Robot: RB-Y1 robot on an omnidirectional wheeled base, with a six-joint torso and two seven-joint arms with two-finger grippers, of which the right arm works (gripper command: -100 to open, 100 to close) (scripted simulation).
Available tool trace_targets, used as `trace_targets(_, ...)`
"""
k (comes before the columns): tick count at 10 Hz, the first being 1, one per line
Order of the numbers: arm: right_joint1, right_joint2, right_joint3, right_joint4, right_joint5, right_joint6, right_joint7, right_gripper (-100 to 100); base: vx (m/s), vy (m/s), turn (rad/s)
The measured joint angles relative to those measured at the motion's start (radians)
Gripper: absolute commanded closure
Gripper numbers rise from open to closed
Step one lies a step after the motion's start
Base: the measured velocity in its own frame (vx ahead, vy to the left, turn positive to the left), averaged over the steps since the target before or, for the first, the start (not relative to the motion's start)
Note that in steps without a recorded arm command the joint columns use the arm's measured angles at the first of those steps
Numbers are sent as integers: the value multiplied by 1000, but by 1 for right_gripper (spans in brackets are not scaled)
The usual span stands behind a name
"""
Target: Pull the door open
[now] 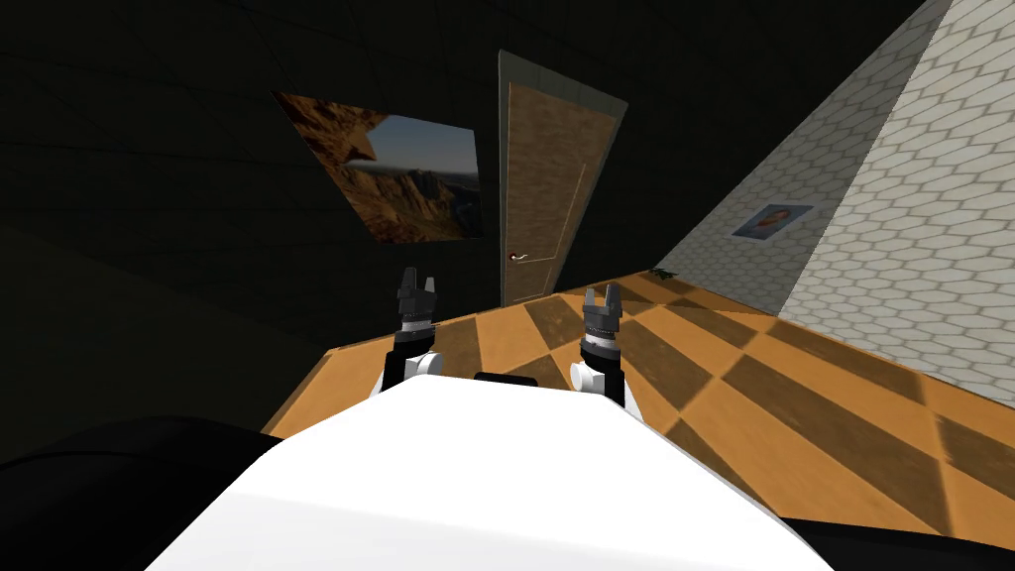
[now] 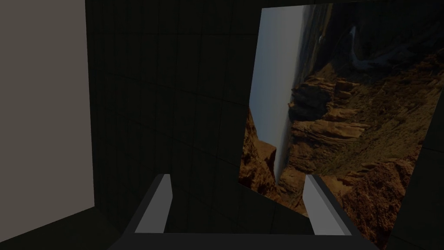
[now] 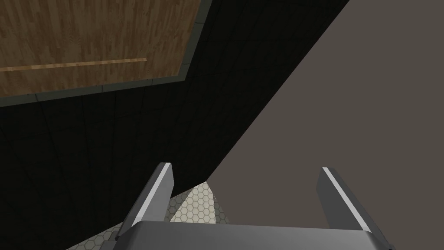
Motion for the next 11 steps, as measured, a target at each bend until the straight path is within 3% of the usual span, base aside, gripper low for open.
trace_targets(3,-24,-17,-12,64,-10,1,-7,-100,84,-20,128)
trace_targets(5,-60,-22,-17,127,-13,1,-5,-100,87,-14,140)
trace_targets(7,-73,-35,-25,176,-20,-1,-11,-100,103,-19,153)
trace_targets(11,-126,-52,-39,297,-30,-6,-15,-100,98,-28,148)
